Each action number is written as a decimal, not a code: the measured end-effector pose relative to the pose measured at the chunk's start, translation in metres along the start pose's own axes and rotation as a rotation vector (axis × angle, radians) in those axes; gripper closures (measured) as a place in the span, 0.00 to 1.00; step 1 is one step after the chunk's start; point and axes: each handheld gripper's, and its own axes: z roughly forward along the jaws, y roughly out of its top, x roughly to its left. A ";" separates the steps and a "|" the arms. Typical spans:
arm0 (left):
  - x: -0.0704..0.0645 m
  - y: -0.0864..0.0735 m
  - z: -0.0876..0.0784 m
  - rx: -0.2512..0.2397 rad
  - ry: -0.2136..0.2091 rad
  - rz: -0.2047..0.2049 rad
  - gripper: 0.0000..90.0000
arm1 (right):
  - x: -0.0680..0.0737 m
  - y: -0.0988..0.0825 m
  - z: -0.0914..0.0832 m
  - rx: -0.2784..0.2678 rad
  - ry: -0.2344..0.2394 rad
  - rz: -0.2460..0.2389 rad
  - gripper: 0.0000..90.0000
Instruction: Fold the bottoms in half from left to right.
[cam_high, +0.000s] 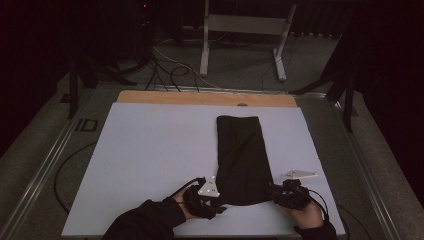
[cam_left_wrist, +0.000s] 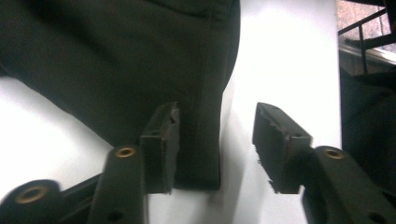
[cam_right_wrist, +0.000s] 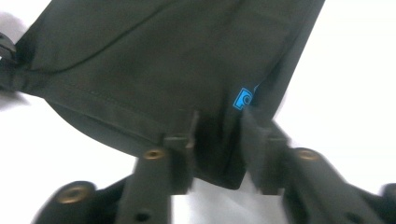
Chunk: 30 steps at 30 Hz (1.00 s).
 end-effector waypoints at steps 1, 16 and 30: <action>0.001 0.000 0.000 0.007 0.004 0.002 0.68 | 0.000 0.001 -0.002 -0.005 0.001 -0.005 0.97; 0.003 -0.001 0.001 0.037 0.044 -0.008 0.97 | 0.002 -0.001 -0.022 -0.072 -0.024 -0.001 0.99; -0.018 0.001 0.007 0.068 0.160 0.181 0.69 | 0.002 -0.001 -0.032 -0.108 -0.009 0.006 0.99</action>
